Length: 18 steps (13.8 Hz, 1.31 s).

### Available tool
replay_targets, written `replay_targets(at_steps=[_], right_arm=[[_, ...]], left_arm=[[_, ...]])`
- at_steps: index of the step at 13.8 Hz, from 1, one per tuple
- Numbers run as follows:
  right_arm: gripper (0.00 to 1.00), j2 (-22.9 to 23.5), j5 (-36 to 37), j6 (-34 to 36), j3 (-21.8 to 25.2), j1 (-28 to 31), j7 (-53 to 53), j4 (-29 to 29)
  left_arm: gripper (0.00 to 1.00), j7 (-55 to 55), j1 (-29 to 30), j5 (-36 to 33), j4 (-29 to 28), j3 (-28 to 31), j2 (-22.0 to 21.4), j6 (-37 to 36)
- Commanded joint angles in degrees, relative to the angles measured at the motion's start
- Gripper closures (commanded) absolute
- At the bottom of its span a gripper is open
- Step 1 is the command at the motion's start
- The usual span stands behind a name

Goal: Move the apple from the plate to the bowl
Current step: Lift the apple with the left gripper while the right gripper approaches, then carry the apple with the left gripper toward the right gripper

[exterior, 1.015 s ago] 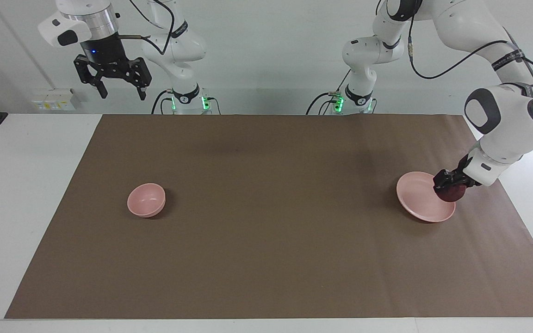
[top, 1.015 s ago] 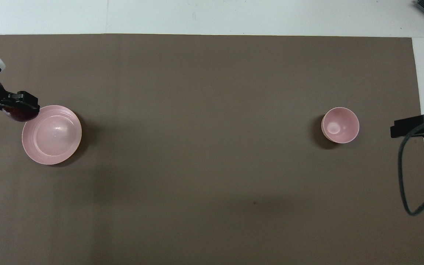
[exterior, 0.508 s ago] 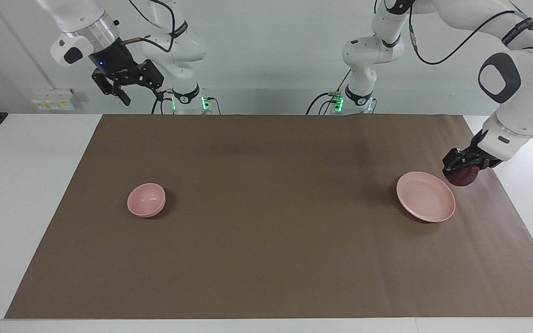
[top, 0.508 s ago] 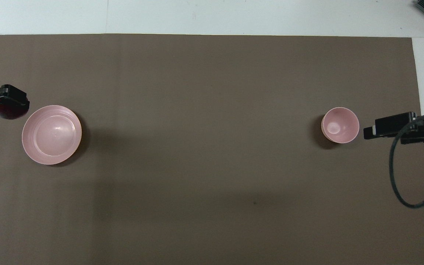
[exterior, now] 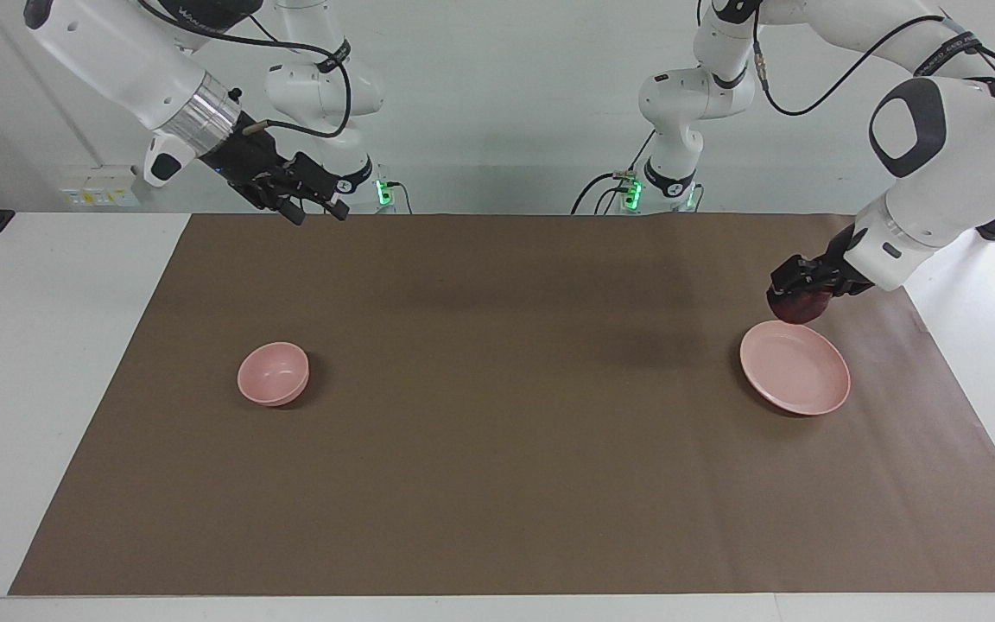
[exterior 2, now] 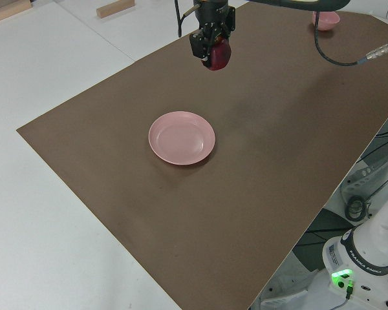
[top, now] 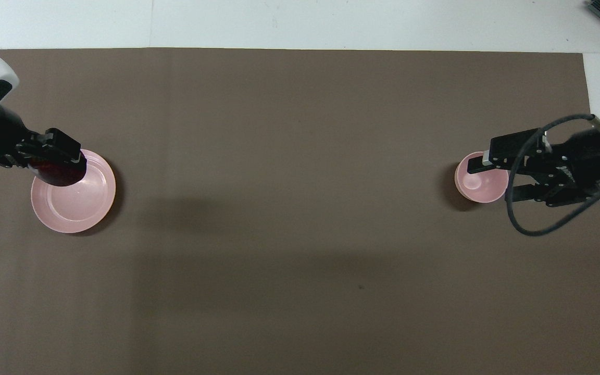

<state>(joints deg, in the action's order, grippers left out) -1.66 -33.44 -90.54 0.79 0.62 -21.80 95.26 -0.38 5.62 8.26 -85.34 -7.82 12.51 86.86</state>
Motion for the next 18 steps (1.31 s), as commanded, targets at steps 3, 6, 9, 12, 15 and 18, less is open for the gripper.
replay_targets(at_steps=[3, 6, 9, 12, 15, 18], right_arm=[[0.00, -1.33, -6.80, -5.87, -0.27, -0.36, -9.90, 4.32], [0.00, -1.50, -7.52, -6.14, -0.44, -0.44, -11.60, 4.67], [0.00, -1.50, -7.43, -6.23, -0.62, -0.44, -11.25, 4.67], [0.00, -1.59, -7.43, -6.58, -0.88, -0.44, -8.10, 5.02], [0.00, -2.73, -7.43, -8.77, -0.97, -0.36, -0.02, 7.39], [0.00, -4.40, -10.14, -11.67, -0.97, -0.27, 7.27, 10.29]], left_arm=[[1.00, -1.29, 0.09, -0.87, 3.95, -0.36, 0.41, -8.72], [1.00, -1.37, -0.26, -2.55, 4.30, -0.44, 0.59, -9.34], [1.00, -1.37, -0.34, -2.81, 4.91, -0.44, 0.94, -11.00], [1.00, -6.36, 0.09, 3.56, 6.06, -0.18, 1.20, -14.77], [1.00, -12.25, 0.18, 10.18, 5.63, 0.35, 0.68, -16.99], [1.00, -22.53, 0.18, 15.80, 4.75, 0.26, 0.33, -17.08]])
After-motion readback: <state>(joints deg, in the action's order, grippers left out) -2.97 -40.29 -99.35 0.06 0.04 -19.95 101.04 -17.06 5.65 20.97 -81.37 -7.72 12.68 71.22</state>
